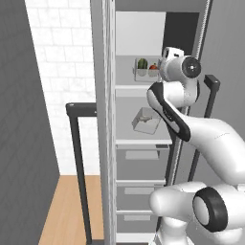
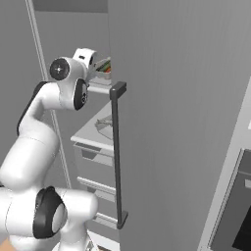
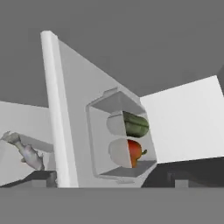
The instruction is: Take the meat container that has the fish and place it on the second highest rack of the freezer. Then take the vegetable container that has the bell pepper and cucumber and place it on the highest rack of the freezer.
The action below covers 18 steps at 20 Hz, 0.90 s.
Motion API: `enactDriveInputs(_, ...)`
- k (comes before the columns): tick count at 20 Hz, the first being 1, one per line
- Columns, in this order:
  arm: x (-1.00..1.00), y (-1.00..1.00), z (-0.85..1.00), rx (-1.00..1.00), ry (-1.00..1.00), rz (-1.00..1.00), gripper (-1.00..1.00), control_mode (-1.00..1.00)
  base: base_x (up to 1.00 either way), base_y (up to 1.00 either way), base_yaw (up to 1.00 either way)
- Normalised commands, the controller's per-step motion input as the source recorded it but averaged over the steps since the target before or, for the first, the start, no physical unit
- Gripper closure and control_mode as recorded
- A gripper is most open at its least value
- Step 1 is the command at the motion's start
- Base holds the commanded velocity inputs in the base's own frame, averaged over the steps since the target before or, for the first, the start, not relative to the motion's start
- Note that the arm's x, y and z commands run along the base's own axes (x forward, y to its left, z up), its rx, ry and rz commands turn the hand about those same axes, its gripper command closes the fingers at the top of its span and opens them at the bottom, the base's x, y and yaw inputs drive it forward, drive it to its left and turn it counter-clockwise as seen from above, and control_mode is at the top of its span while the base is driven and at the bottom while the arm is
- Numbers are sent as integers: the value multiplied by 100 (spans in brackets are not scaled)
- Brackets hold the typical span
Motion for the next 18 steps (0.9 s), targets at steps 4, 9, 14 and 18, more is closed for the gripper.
enactDriveInputs(4,-100,3,85,17,-21,0,-100,-100,0,0,0)
enactDriveInputs(9,-100,4,13,2,-2,-1,-100,-100,0,0,0)
enactDriveInputs(14,-100,0,-39,-5,5,-3,-100,-100,0,0,0)
enactDriveInputs(18,-100,0,-97,-3,0,-3,-100,-100,0,0,0)
